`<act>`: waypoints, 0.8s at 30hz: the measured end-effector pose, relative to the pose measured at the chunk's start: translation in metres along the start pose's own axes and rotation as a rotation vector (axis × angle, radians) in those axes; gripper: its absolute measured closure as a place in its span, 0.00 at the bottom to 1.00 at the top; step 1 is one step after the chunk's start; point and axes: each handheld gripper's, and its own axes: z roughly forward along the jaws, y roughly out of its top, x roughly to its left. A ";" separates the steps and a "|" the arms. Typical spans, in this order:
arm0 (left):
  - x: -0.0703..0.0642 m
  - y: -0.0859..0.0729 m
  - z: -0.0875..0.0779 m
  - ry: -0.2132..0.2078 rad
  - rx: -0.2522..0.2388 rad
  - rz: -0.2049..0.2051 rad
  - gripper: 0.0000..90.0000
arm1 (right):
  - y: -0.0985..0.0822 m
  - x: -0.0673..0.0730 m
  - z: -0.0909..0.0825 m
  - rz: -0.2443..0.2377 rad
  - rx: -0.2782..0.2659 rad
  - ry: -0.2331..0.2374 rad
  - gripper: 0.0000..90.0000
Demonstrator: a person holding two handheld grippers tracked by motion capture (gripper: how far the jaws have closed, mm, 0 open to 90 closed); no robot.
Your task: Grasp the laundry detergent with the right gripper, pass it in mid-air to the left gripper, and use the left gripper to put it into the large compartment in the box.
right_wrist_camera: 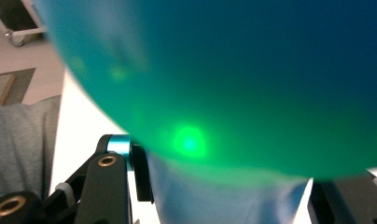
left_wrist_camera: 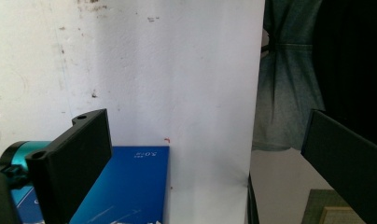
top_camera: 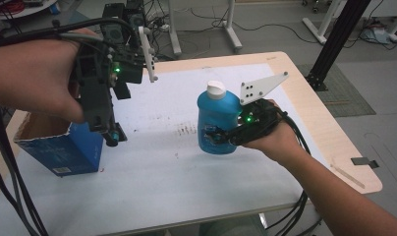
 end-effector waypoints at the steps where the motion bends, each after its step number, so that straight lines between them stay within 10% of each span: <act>1: 0.000 0.001 0.000 0.000 0.003 0.000 0.02 | 0.002 0.002 0.001 -0.003 0.000 0.007 0.50; 24: -0.001 0.020 0.009 -0.014 -0.005 0.002 0.02 | 0.037 0.033 0.046 -0.102 0.031 0.183 0.50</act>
